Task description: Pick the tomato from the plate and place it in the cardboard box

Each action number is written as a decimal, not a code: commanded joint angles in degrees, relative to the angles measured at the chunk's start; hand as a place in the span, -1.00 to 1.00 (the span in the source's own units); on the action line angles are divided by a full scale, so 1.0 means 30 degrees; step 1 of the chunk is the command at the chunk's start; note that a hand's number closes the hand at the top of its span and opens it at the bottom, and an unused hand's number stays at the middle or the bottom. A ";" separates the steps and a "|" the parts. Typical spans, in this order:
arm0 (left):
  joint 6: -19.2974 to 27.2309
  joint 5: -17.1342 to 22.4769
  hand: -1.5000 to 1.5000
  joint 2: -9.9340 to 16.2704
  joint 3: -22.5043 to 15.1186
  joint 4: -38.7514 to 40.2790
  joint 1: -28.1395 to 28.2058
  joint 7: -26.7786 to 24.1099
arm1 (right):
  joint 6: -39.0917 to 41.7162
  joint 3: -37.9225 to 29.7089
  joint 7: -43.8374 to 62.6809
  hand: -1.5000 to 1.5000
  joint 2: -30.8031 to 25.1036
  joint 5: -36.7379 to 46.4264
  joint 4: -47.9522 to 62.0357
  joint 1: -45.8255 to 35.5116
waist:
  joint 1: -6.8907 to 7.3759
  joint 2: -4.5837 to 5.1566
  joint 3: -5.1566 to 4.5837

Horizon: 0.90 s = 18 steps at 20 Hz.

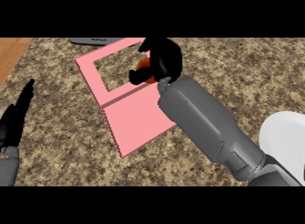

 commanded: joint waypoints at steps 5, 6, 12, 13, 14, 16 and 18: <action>0.0216 -0.0323 0.00 -0.0269 -0.0216 0.0361 -0.0626 -0.0091 | -0.2621 0.1701 -0.2282 -1.00 0.0002 -0.4887 0.2990 -0.0762 | 0.0351 0.0061 0.0005; -0.0249 0.0125 0.00 0.0256 0.0338 0.0591 -0.1072 0.0502 | -0.2181 0.0390 -0.3556 -1.00 0.0002 -0.4995 0.3562 -0.1421 | 0.0002 0.0033 0.0012; 0.0081 0.0071 0.00 -0.0390 0.0100 0.0319 0.0205 -0.0426 | -0.6166 0.0374 -0.6822 -1.00 0.0002 -0.5896 0.3643 -0.0970 | 0.0074 0.0021 0.0018; -0.0036 0.0056 0.00 0.0049 0.0357 0.0976 -0.1007 -0.0147 | -0.6149 0.0266 -0.6265 -1.00 0.0002 -0.6330 0.3702 -0.2057 | 0.0005 0.0045 0.0009; 0.0256 -0.0278 0.00 -0.0352 -0.0014 0.0729 -0.0108 -0.0500 | -0.7252 0.0644 -0.6635 -1.00 0.0002 -0.6508 0.2988 -0.1245 | -0.0094 -0.0046 0.0012; 0.0329 -0.0005 0.00 -0.0362 0.0320 0.0420 0.0219 -0.0426 | -0.8008 -0.0639 -0.7940 -1.00 0.0002 -0.7010 0.2875 -0.0905 | -0.0387 -0.0099 0.0020; -0.0651 0.0597 0.00 0.0537 0.0932 0.0637 0.0203 -0.0268 | -0.8331 -0.1111 -0.9132 -1.00 0.0002 -0.7887 0.1826 0.0300 | -0.0670 -0.0159 0.0024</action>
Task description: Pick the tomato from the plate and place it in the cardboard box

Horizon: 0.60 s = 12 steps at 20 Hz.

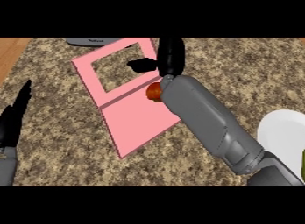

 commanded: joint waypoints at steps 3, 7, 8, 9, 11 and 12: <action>0.0243 -0.0135 0.00 0.0046 0.0310 0.0092 0.0469 -0.0246 | -0.0621 -0.2046 -0.2857 -1.00 0.0000 -0.1396 -0.1400 0.0913 | -0.0729 -0.0171 0.0000; 0.0133 0.0152 0.00 0.0099 0.0733 -0.0123 0.1486 -0.0656 | 0.0837 -0.2054 -0.3220 -1.00 -0.1849 -0.1718 -0.5698 0.4605 | -0.1183 -0.0319 0.0001; 0.0221 0.0172 0.00 0.0060 0.0787 -0.0523 0.1117 0.0609 | 0.1325 -0.2072 -0.1918 -1.00 -0.2935 -0.1763 -0.6837 0.4827 | -0.1418 -0.0415 0.0005; 0.0384 0.0024 0.00 0.0136 0.0823 -0.0429 0.1078 0.0051 | 0.1353 -0.1780 -0.1482 -1.00 -0.3240 -0.1582 -0.7856 0.5949 | -0.1490 -0.0424 -0.0001; 0.0744 -0.0128 0.00 -0.0181 0.0755 -0.0322 0.1028 0.0182 | 0.2130 -0.2268 -0.1263 -1.00 -0.4921 -0.1783 -0.9246 0.6864 | -0.1574 -0.0432 -0.0003; 0.0501 -0.0354 0.00 -0.0066 0.0451 -0.0426 0.0579 0.0645 | 0.1808 -0.1998 -0.1122 -1.00 -0.4775 -0.1343 -0.9986 0.7932 | -0.1436 -0.0376 -0.0004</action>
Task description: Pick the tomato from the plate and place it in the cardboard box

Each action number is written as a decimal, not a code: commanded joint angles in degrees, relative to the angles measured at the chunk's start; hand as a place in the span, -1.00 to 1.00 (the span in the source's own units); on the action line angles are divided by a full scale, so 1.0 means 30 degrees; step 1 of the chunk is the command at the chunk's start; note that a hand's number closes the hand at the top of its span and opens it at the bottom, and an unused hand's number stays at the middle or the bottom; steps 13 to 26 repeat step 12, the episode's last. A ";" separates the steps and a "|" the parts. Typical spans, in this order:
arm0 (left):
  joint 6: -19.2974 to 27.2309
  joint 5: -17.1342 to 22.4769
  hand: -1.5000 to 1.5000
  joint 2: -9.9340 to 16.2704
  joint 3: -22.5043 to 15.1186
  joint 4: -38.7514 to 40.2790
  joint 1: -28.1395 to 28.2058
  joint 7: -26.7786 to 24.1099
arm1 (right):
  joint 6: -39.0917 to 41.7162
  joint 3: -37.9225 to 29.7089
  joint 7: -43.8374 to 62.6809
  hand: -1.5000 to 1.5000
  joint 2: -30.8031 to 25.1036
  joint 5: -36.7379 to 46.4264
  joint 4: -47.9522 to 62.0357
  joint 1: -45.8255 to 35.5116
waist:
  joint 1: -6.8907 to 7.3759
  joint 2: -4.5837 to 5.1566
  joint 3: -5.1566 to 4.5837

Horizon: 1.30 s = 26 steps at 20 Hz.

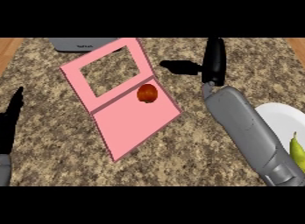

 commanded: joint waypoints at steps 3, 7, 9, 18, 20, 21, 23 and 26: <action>-0.0034 0.0002 0.00 -0.0105 0.0053 -0.1297 0.1469 -0.0067 | 0.1675 -0.0355 0.0951 -1.00 -0.3783 -0.0330 -0.6227 0.5184 | -0.0266 -0.0125 0.0002; -0.0049 -0.0073 0.00 0.0295 0.0389 0.0357 -0.0515 0.0343 | 0.2837 -0.1009 0.1006 -1.00 -0.5615 -0.0820 -1.0218 0.8499 | -0.0300 -0.0001 -0.0005; -0.1129 0.0662 0.00 0.1387 0.1087 0.0258 -0.0858 0.0555 | 0.4714 -0.2302 -0.0360 -1.00 -0.6852 -0.2464 -1.0217 0.9696 | -0.0196 0.0056 0.0008; -0.0510 0.0147 0.00 0.0259 0.0295 -0.0232 -0.0068 0.0282 | 0.6472 -0.3212 -0.0541 -1.00 -0.8496 -0.3192 -1.2067 1.1887 | -0.0076 0.0035 0.0008; -0.0510 0.0147 0.00 0.0259 0.0295 -0.0232 -0.0068 0.0282 | 0.6472 -0.3212 -0.0541 -1.00 -0.8496 -0.3192 -1.2067 1.1887 | -0.0076 0.0035 0.0008; -0.0510 0.0147 0.00 0.0259 0.0295 -0.0232 -0.0068 0.0282 | 0.6472 -0.3212 -0.0541 -1.00 -0.8496 -0.3192 -1.2067 1.1887 | -0.0076 0.0035 0.0008; -0.0510 0.0147 0.00 0.0259 0.0295 -0.0232 -0.0068 0.0282 | 0.6472 -0.3212 -0.0541 -1.00 -0.8496 -0.3192 -1.2067 1.1887 | -0.0076 0.0035 0.0008; -0.0510 0.0147 0.00 0.0259 0.0295 -0.0232 -0.0068 0.0282 | 0.6472 -0.3212 -0.0541 -1.00 -0.8496 -0.3192 -1.2067 1.1887 | -0.0076 0.0035 0.0008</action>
